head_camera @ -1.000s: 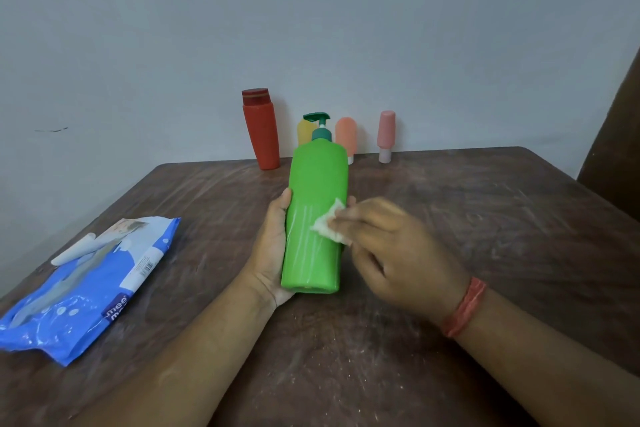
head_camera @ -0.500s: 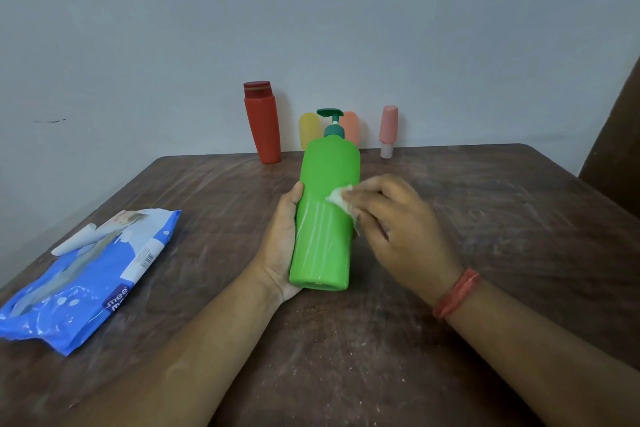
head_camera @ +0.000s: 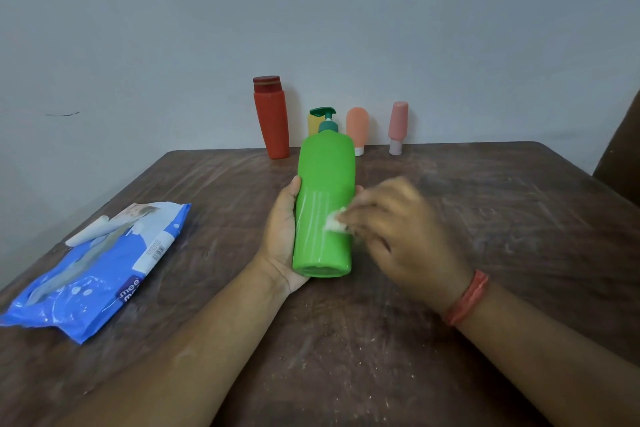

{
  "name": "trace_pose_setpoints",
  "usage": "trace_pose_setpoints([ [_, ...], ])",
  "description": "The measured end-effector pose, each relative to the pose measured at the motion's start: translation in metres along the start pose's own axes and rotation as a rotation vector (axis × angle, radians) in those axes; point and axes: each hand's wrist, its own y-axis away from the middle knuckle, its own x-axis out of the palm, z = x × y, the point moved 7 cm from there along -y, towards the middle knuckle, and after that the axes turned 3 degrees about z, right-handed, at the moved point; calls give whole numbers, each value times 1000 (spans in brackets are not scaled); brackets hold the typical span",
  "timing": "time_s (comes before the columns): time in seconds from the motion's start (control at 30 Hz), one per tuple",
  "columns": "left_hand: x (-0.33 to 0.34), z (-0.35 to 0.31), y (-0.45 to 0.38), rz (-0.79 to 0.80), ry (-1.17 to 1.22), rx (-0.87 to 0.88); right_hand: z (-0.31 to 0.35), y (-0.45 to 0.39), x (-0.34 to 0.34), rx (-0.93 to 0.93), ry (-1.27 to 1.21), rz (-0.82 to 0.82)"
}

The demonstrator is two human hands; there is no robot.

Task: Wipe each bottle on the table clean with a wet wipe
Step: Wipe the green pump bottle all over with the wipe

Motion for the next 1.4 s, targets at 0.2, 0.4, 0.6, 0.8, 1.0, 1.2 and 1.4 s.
trace_pose_setpoints([
  [0.2, 0, -2, 1, -15, 4, -10, 26, 12, 8, -175, -147, 164],
  [0.4, -3, -4, -1, -53, 14, 31, 8, -2, 1, -10, -111, 83],
  [0.6, -7, -6, -1, -88, 4, 43, 10, -1, 6, -105, -60, 131],
  [0.8, 4, 0, 4, -1, -64, -11, 19, 9, 13, -167, -11, 170],
  [1.0, 24, 8, 6, 71, -177, -43, -19, -6, -10, 221, 12, -111],
  [1.2, 25, -4, 9, 73, -339, 111, -5, -7, -2, 108, 103, -38],
  [1.4, 29, -6, 11, 91, -374, 142, 15, 2, 5, -72, 52, 98],
])
